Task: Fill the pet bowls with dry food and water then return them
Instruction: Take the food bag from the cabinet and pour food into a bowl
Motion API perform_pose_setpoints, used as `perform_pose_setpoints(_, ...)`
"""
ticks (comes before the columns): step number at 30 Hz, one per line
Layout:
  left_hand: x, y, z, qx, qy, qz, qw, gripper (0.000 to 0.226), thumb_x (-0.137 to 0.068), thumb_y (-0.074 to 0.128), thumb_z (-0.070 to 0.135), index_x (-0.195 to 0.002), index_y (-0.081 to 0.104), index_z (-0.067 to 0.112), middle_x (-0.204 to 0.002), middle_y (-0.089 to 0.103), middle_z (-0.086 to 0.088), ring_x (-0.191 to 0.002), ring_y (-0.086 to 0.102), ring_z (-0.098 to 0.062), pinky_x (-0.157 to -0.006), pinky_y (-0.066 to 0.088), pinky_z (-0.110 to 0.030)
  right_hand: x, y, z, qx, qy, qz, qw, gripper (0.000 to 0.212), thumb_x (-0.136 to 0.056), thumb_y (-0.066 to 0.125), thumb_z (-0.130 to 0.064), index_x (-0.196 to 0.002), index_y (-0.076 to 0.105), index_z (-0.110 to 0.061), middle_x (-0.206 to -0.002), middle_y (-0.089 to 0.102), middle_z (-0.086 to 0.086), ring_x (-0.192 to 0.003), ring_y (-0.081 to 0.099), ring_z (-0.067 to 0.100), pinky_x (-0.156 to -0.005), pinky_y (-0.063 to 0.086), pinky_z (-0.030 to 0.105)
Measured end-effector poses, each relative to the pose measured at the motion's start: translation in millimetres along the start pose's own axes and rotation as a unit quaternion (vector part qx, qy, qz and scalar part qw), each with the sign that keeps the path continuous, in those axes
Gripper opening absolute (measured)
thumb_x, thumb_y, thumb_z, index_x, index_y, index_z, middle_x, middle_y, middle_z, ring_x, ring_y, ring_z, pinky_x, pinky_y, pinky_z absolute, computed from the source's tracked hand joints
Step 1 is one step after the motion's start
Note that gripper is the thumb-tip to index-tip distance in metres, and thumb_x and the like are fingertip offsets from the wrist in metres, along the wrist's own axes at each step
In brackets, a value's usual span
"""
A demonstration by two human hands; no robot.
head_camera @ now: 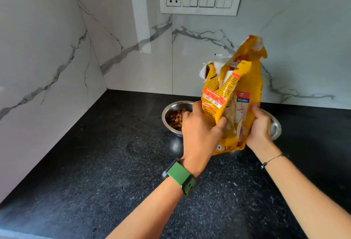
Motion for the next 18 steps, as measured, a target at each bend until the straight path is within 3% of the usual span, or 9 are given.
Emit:
perform_pose_setpoints(4,2.7,-6.3,8.2,-0.021,0.057,0.01,0.998,0.065,-0.062,0.041,0.056,-0.108,0.053,0.012,-0.092,0.064,-0.007,-0.09,0.05,-0.025,-0.071,0.037,-0.033,5.3,5.2,3.0,-0.079,-0.004,-0.006,0.997,0.035,-0.096,0.035,-0.041,-0.1,0.064,-0.02,-0.08,0.076,0.0,-0.071,0.073,0.018,-0.076,0.049,0.037)
perform_pose_setpoints(13,-4.2,-10.9,-6.9,0.024,0.057,-0.017,0.998,0.061,-0.062,0.051,0.054,-0.108,0.056,0.013,-0.094,0.066,-0.002,-0.089,0.06,-0.024,-0.077,0.051,-0.044,7.2,0.3,0.8,-0.081,0.003,-0.004,0.997,0.031,-0.097,0.037,-0.038,-0.098,0.064,-0.022,-0.076,0.076,-0.002,-0.091,0.063,0.024,-0.078,0.048,0.038)
perform_pose_setpoints(18,-12.5,-16.4,-15.0,0.076,0.055,-0.03,0.995,0.049,-0.066,0.055,0.049,-0.104,0.057,0.017,-0.089,0.065,0.006,-0.083,0.062,-0.015,-0.072,0.05,-0.03,10.5,-2.2,-5.5,-0.094,-0.007,-0.032,0.995,0.031,-0.096,0.039,-0.034,-0.109,0.063,-0.019,-0.104,0.071,0.006,-0.103,0.062,0.027,-0.093,0.047,0.043)
Point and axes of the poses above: each hand's wrist, its own x-axis away from the middle knuckle, its own y-axis out of the palm, z = x × y, the point moved 2 cm from there along -x, towards the middle knuckle
